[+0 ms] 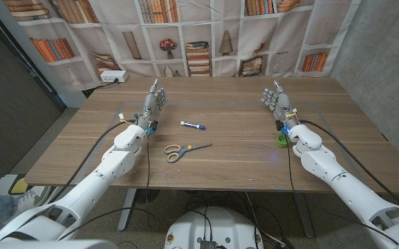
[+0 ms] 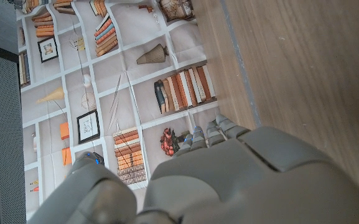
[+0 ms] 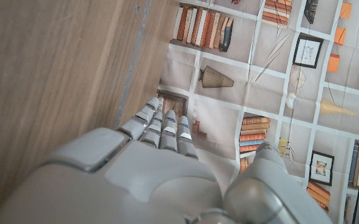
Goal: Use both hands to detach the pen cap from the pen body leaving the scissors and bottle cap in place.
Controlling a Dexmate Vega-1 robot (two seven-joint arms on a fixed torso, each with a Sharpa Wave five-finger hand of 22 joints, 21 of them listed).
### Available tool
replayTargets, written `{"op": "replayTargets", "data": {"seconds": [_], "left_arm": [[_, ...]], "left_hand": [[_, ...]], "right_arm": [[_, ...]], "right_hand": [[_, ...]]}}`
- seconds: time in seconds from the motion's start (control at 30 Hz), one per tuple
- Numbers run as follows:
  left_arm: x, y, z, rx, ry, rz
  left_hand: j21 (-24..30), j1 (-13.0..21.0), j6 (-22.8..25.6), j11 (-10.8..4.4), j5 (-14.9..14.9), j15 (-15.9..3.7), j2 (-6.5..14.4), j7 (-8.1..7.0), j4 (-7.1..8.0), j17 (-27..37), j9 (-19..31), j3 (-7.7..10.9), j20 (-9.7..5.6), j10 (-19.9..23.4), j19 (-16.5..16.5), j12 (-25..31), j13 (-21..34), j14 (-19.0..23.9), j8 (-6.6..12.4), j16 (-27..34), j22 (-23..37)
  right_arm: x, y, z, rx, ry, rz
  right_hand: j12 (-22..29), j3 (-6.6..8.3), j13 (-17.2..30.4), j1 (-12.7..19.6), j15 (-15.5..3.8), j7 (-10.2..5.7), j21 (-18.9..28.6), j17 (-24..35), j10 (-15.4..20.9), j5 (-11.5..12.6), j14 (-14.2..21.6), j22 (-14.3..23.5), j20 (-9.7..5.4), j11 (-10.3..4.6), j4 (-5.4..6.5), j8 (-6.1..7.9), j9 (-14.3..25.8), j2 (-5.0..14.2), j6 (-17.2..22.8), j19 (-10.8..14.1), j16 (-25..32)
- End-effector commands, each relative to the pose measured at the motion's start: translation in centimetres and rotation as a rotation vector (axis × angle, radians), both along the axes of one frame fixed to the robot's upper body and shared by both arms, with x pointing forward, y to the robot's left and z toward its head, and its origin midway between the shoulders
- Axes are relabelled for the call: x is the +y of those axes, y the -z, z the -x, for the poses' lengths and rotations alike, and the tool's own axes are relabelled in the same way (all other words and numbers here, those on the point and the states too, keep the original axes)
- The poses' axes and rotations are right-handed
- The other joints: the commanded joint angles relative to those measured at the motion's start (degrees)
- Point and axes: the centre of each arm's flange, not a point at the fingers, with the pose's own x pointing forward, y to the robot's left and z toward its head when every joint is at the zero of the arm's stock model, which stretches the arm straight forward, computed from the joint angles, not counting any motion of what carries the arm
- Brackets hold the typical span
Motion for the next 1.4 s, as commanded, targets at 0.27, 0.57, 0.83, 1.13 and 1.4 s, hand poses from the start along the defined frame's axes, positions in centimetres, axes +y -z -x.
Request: {"op": "replayTargets", "data": {"seconds": [0.27,0.57,0.83,1.13,1.4], "left_arm": [[0.5,-0.4,1.9,-0.047,-0.013,-0.026],[1.7,-1.6,2.2,-0.088,-0.102,-0.144],[2.2,-3.1,3.0,-0.179,-0.159,-0.348],[2.3,-2.9,3.9,-0.194,-0.219,-0.371],[2.3,-2.9,4.6,-0.225,-0.278,-0.387]], "left_hand": [[0.4,0.6,0.2,0.17,0.3,-0.05,0.2,0.36,-0.15,0.2,0.2,0.31,-0.15,0.4,0.1,0.5,0.1,0.4,0.43,0.4,0.2],[0.7,2.6,1.1,-0.37,0.4,-0.32,1.0,0.2,-1.09,0.1,0.2,0.75,0.12,1.8,1.3,0.8,0.1,2.1,0.66,0.7,0.1],[-0.2,14.1,2.1,-2.54,-0.6,-1.75,3.9,-1.37,-6.83,0.0,0.4,4.13,-0.64,2.4,1.1,0.4,0.2,3.1,0.85,0.2,-0.1],[0.5,20.9,5.8,-3.41,-1.4,-2.7,4.6,-1.87,-10.37,0.0,0.4,5.51,-0.6,6.4,4.6,1.3,0.2,6.8,1.54,0.7,-0.1],[1.0,28.8,10.2,-5.65,-2.3,-5.01,5.0,-3.87,-14.1,-0.2,0.5,6.94,-1.41,10.8,8.6,1.7,0.2,11.8,2.08,1.0,-0.1]], "right_arm": [[0.7,0.1,0.7,0.005,-0.001,0.018],[1.5,0.2,1.7,0.006,0.012,0.025],[1.9,0.1,2.4,0.012,0.018,0.096],[1.5,0.9,4.0,-0.001,0.039,0.066],[1.9,1.0,4.7,0.004,0.041,0.07]], "right_hand": [[0.0,0.44,0.1,0.9,0.69,0.0,0.2,0.2,0.2,0.3,0.0,0.2,-1.84,-0.09,-0.32,0.25,0.2,0.14,0.5,0.3,0.2],[0.0,0.45,0.1,1.0,0.56,-0.05,0.2,0.2,0.3,0.3,0.1,0.2,-1.81,-0.17,-0.4,0.19,0.2,0.19,0.5,0.3,0.1],[0.1,0.55,0.1,1.3,0.48,-0.2,0.3,0.2,1.2,0.2,1.0,0.2,-1.88,-0.41,-0.6,0.38,0.2,0.46,1.3,1.1,0.3],[0.2,0.68,0.1,1.7,0.39,-0.42,0.3,0.2,1.6,0.2,1.3,0.3,-1.84,-0.33,-0.79,0.49,0.2,0.72,1.8,1.5,0.3],[0.0,0.72,0.2,1.9,0.56,-0.38,0.2,0.2,1.4,0.2,1.2,0.3,-1.76,-0.38,-0.9,0.4,0.2,0.8,1.7,1.4,0.2]]}}
